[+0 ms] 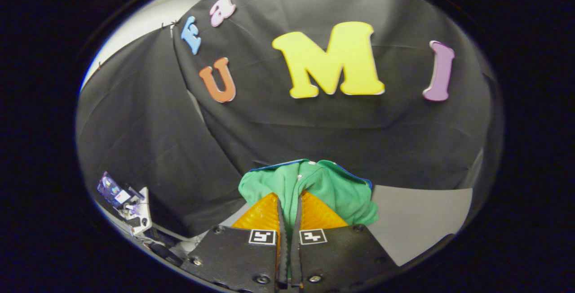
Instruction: Put the clothes into the washing machine and then close the washing machine lid.
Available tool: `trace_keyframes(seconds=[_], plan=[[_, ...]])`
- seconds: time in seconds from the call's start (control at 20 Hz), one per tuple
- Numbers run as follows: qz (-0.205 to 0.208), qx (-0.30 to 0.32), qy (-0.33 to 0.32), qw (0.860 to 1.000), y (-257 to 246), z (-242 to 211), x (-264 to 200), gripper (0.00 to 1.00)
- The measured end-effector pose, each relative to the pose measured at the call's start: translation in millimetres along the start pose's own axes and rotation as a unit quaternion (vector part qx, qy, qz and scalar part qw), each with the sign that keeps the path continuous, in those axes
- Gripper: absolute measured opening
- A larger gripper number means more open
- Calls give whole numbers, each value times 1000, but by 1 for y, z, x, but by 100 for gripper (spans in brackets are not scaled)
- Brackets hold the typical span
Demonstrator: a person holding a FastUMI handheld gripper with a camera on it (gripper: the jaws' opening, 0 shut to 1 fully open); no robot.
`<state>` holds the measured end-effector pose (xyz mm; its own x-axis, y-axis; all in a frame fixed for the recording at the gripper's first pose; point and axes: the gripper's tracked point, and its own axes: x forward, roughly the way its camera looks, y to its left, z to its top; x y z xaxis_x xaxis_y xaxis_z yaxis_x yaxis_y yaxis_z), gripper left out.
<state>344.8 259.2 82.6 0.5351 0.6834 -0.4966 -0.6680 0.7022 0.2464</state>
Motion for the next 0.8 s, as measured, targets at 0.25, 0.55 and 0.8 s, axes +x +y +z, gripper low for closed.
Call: trace_keyframes(seconds=[0.25,0.55,0.8], plan=[[46,-9,21,999,65,5,52,6],[11,4,77,997,64,-53,143,6],[-43,45,137,989,27,-134,217,6]])
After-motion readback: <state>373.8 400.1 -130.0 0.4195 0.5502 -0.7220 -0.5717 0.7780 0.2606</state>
